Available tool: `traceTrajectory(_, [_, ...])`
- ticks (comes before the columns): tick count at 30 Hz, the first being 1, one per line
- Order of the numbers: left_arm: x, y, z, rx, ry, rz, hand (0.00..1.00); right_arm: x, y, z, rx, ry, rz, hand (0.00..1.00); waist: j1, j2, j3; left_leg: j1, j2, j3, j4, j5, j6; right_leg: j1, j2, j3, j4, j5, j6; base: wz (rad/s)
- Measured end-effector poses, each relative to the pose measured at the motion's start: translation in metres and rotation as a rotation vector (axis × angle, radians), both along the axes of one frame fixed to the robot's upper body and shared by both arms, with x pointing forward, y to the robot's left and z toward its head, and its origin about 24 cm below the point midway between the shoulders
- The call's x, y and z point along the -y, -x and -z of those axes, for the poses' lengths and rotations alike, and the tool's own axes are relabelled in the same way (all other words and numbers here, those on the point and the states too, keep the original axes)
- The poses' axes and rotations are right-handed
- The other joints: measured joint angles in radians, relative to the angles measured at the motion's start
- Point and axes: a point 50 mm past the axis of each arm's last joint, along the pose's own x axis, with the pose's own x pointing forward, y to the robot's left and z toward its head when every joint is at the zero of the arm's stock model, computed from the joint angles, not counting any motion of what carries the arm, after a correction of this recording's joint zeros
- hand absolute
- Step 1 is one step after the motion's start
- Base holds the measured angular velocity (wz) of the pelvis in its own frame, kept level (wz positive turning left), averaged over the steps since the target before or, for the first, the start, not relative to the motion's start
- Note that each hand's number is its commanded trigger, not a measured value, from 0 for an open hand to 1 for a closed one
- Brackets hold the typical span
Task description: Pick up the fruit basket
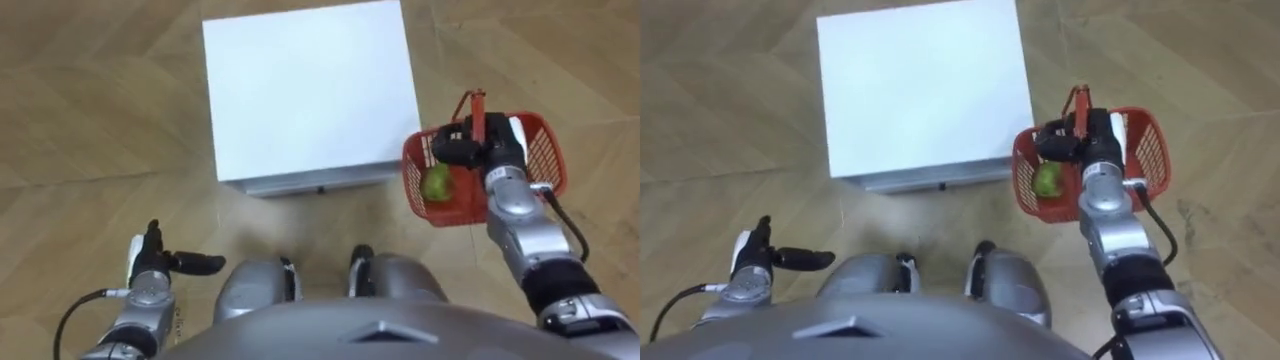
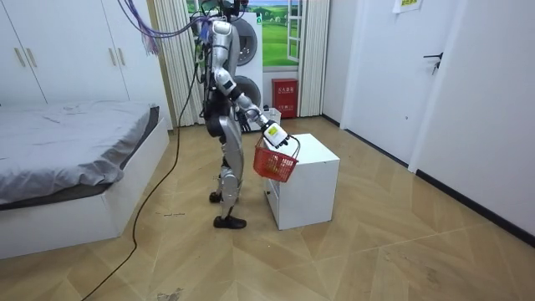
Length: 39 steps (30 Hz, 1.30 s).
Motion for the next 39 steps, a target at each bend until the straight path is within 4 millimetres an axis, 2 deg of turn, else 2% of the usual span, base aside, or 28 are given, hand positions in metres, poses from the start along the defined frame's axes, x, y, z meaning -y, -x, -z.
traceTrajectory(1, [0.003, 0.003, 0.001, -0.011, 0.013, 0.005, 0.00, -0.004, 0.000, -0.007, 0.039, -0.015, -0.011, 1.00, -0.005, 0.004, 0.0005, 0.040, -0.002, 0.002, -0.036, 0.006, 0.004, 0.039, 0.002, -0.007, -0.047, 0.013, 0.007, 0.09])
traceTrajectory(3, [0.005, 0.004, 0.002, -0.022, 0.032, 0.008, 0.00, -0.007, -0.009, -0.023, 0.123, -0.028, -0.021, 1.00, -0.009, 0.005, 0.0012, 0.083, -0.014, -0.005, -0.079, 0.007, 0.005, 0.089, 0.004, -0.022, -0.106, 0.015, 0.009, 0.09])
traceTrajectory(4, [0.006, 0.004, 0.002, -0.025, 0.038, 0.006, 0.00, -0.008, -0.015, -0.038, 0.195, -0.030, -0.037, 1.00, -0.014, 0.008, 0.0007, 0.105, -0.022, -0.016, -0.099, 0.008, 0.006, 0.115, 0.003, -0.027, -0.130, 0.018, 0.013, 0.14])
traceTrajectory(5, [0.005, 0.004, 0.002, -0.025, 0.037, 0.005, 0.00, -0.010, -0.020, -0.051, 0.266, -0.034, -0.055, 1.00, -0.015, 0.009, 0.0009, 0.129, -0.024, -0.016, -0.116, 0.008, 0.006, 0.138, 0.003, -0.032, -0.136, 0.018, 0.013, 0.15])
traceTrajectory(8, [0.006, 0.004, 0.002, -0.026, 0.037, 0.014, 0.00, -0.016, -0.027, -0.075, 0.390, 0.002, -0.113, 1.00, -0.014, 0.007, -0.0007, 0.178, -0.025, -0.022, -0.145, 0.008, 0.006, 0.185, 0.005, -0.058, -0.150, 0.018, 0.013, 0.13])
traceTrajectory(13, [0.006, 0.005, 0.002, -0.035, 0.022, 0.040, 0.00, -0.024, -0.030, -0.086, 0.440, 0.037, -0.187, 1.00, -0.007, 0.003, -0.0045, 0.198, -0.022, -0.038, -0.167, 0.008, 0.006, 0.202, 0.012, -0.059, -0.163, 0.018, 0.013, 0.07])
traceTrajectory(18, [0.004, 0.016, 0.004, -0.060, 0.020, 0.022, 0.00, -0.029, -0.031, -0.094, 0.466, 0.042, -0.244, 1.00, -0.006, 0.001, -0.0061, 0.212, -0.021, -0.044, -0.180, 0.008, 0.006, 0.211, 0.015, -0.060, -0.162, 0.018, 0.013, 0.01])
traceTrajectory(20, [0.003, 0.021, 0.005, -0.072, 0.020, 0.016, 0.00, -0.031, -0.032, -0.100, 0.489, 0.033, -0.261, 1.00, -0.002, -0.002, -0.0081, 0.224, -0.020, -0.062, -0.185, 0.008, 0.006, 0.213, 0.016, -0.062, -0.153, 0.018, 0.013, -0.04])
traceTrajectory(21, [0.004, 0.022, 0.005, -0.075, 0.021, 0.015, 0.00, -0.032, -0.032, -0.100, 0.492, 0.028, -0.264, 1.00, 0.002, -0.002, -0.0079, 0.231, -0.019, -0.077, -0.187, 0.009, 0.006, 0.211, 0.016, -0.065, -0.143, 0.017, 0.015, -0.15])
traceTrajectory(22, [0.004, 0.023, 0.005, -0.078, 0.021, 0.016, 0.00, -0.034, -0.031, -0.100, 0.490, 0.024, -0.271, 1.00, 0.010, 0.000, -0.0063, 0.251, -0.005, -0.121, -0.189, 0.009, 0.006, 0.194, 0.020, -0.078, -0.103, 0.009, 0.019, -0.25])
traceTrajectory(23, [0.002, 0.022, 0.004, -0.077, 0.016, 0.015, 0.00, -0.037, -0.029, -0.098, 0.483, 0.010, -0.284, 1.00, 0.018, -0.003, -0.0101, 0.257, -0.003, -0.158, -0.188, 0.009, 0.006, 0.193, 0.031, -0.068, -0.139, 0.005, 0.018, -0.30])
traceTrajectory(24, [-0.001, 0.024, 0.004, -0.081, 0.010, 0.012, 0.00, -0.040, -0.029, -0.098, 0.485, 0.001, -0.293, 1.00, 0.024, -0.015, -0.0142, 0.257, -0.008, -0.162, -0.187, 0.008, 0.004, 0.197, 0.035, -0.058, -0.191, 0.024, 0.006, -0.27])
traceTrajectory(25, [-0.001, 0.028, 0.005, -0.093, 0.014, -0.006, 0.00, -0.044, -0.030, -0.100, 0.490, -0.008, -0.314, 1.00, 0.026, -0.022, -0.0169, 0.246, -0.012, -0.147, -0.175, -0.004, -0.013, 0.221, 0.025, -0.088, -0.205, 0.035, -0.009, 0.16])
traceTrajectory(26, [0.001, 0.027, 0.006, -0.096, 0.027, -0.002, 0.00, -0.050, -0.029, -0.098, 0.486, -0.026, -0.326, 1.00, -0.003, -0.027, -0.0080, 0.200, -0.022, -0.107, -0.109, -0.021, -0.032, 0.234, 0.013, -0.053, -0.205, 0.040, -0.013, 0.40])
traceTrajectory(27, [0.002, 0.026, 0.006, -0.095, 0.034, 0.001, 0.00, -0.051, -0.029, -0.097, 0.482, -0.026, -0.329, 1.00, -0.016, -0.029, -0.0083, 0.181, -0.023, -0.076, -0.121, -0.019, -0.030, 0.237, 0.007, -0.029, -0.206, 0.040, -0.013, 0.87])
traceTrajectory(28, [0.005, 0.020, 0.006, -0.079, 0.048, 0.009, 0.00, -0.048, -0.028, -0.096, 0.475, -0.024, -0.324, 1.00, -0.025, -0.023, -0.0055, 0.129, -0.025, -0.033, -0.188, 0.048, 0.002, 0.237, 0.003, 0.001, -0.204, 0.034, -0.004, 0.51])
traceTrajectory(29, [0.004, 0.019, 0.005, -0.076, 0.048, 0.011, 0.00, -0.048, -0.028, -0.091, 0.450, -0.030, -0.319, 1.00, 0.004, -0.037, -0.0120, 0.139, -0.029, -0.005, -0.187, 0.076, 0.010, 0.230, -0.005, 0.010, -0.201, 0.023, 0.014, 0.32])
traceTrajectory(30, [0.005, 0.018, 0.005, -0.075, 0.050, 0.012, 0.00, -0.050, -0.028, -0.090, 0.445, -0.036, -0.327, 1.00, 0.018, -0.036, -0.0099, 0.142, -0.030, -0.005, -0.191, 0.078, 0.012, 0.227, -0.006, -0.001, -0.197, 0.021, 0.018, 0.00])
traceTrajectory(31, [0.007, 0.020, 0.006, -0.086, 0.060, 0.014, 0.00, -0.053, -0.027, -0.087, 0.433, -0.048, -0.349, 1.00, 0.026, -0.029, -0.0028, 0.143, -0.035, -0.022, -0.188, 0.079, 0.013, 0.216, -0.003, -0.023, -0.194, 0.016, 0.025, 0.05])
traceTrajectory(32, [0.009, 0.021, 0.007, -0.095, 0.066, 0.017, 0.00, -0.055, -0.026, -0.085, 0.421, -0.056, -0.357, 1.00, 0.042, -0.024, -0.0002, 0.141, -0.038, -0.050, -0.185, 0.079, 0.013, 0.212, 0.001, -0.031, -0.203, 0.016, 0.027, 0.00])
traceTrajectory(33, [0.009, 0.021, 0.007, -0.097, 0.066, 0.016, 0.00, -0.056, -0.026, -0.084, 0.418, -0.058, -0.359, 1.00, 0.049, -0.025, 0.0006, 0.138, -0.041, -0.057, -0.185, 0.078, 0.012, 0.210, 0.000, -0.033, -0.214, 0.023, 0.025, -0.04])
traceTrajectory(35, [0.010, 0.023, 0.008, -0.110, 0.073, 0.012, 0.00, -0.056, -0.026, -0.081, 0.405, -0.062, -0.361, 1.00, 0.057, -0.008, 0.0068, 0.122, -0.049, -0.055, -0.185, 0.077, 0.010, 0.208, -0.001, -0.071, -0.206, 0.027, 0.021, 0.08])
traceTrajectory(39, [0.010, 0.022, 0.008, -0.106, 0.073, 0.013, 0.00, -0.056, -0.027, -0.065, 0.332, -0.054, -0.355, 1.00, 0.064, -0.008, 0.0073, 0.094, -0.047, -0.053, -0.180, 0.079, 0.008, 0.179, 0.000, -0.088, -0.194, 0.027, 0.021, 0.02])
